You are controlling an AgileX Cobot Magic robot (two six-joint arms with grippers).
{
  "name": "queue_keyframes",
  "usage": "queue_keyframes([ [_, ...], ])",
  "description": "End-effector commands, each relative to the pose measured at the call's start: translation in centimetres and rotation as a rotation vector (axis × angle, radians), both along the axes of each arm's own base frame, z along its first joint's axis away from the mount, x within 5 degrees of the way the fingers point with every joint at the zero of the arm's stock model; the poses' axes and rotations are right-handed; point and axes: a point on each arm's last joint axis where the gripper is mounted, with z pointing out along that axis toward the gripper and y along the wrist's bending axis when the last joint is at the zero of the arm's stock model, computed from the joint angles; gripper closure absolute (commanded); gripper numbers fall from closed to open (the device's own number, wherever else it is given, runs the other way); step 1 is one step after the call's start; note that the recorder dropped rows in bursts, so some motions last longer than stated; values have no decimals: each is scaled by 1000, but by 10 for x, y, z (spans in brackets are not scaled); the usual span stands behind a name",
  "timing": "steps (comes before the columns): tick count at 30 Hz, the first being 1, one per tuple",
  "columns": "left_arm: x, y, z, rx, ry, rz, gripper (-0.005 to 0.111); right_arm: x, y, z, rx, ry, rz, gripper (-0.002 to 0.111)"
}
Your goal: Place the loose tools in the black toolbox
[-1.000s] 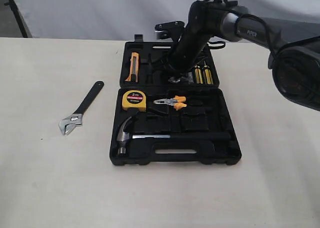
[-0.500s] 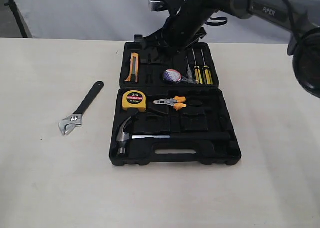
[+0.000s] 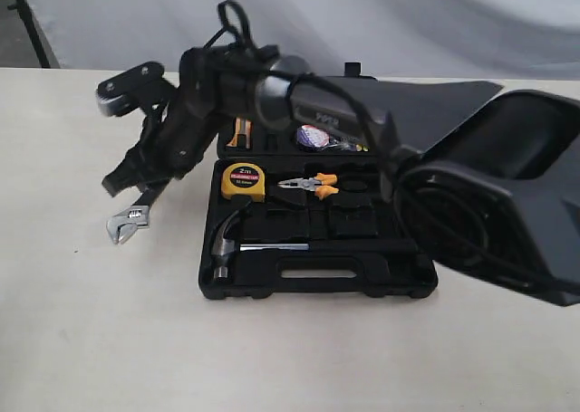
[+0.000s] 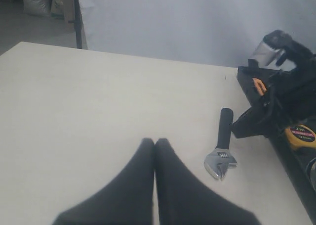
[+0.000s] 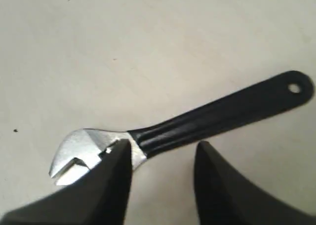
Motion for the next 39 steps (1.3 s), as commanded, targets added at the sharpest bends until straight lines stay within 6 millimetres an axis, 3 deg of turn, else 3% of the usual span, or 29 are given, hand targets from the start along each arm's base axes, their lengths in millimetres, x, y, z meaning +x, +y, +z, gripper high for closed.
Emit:
queue_keyframes([
  [1, -2, 0, -1, -27, -5, 1, 105, -8, 18, -14, -13, -68, 48, 107],
  [7, -2, 0, -1, -27, -5, 1, 105, -7, 27, -18, 31, -125, 39, 108],
  [16, -2, 0, -1, -27, -5, 1, 105, -16, 20, -35, -81, 26, 79, 108],
  [19, -2, 0, -1, -27, -5, 1, 105, -23, 17, -27, -139, 121, 115, 108],
  [26, -2, 0, -1, -27, -5, 1, 105, -39, 31, 1, -94, 240, 220, 108],
  [32, -2, 0, -1, -27, -5, 1, 105, -32, 25, 25, -138, 195, 226, 108],
  [39, -2, 0, -1, -27, -5, 1, 105, -22, 9, -7, -332, 208, 130, 108],
])
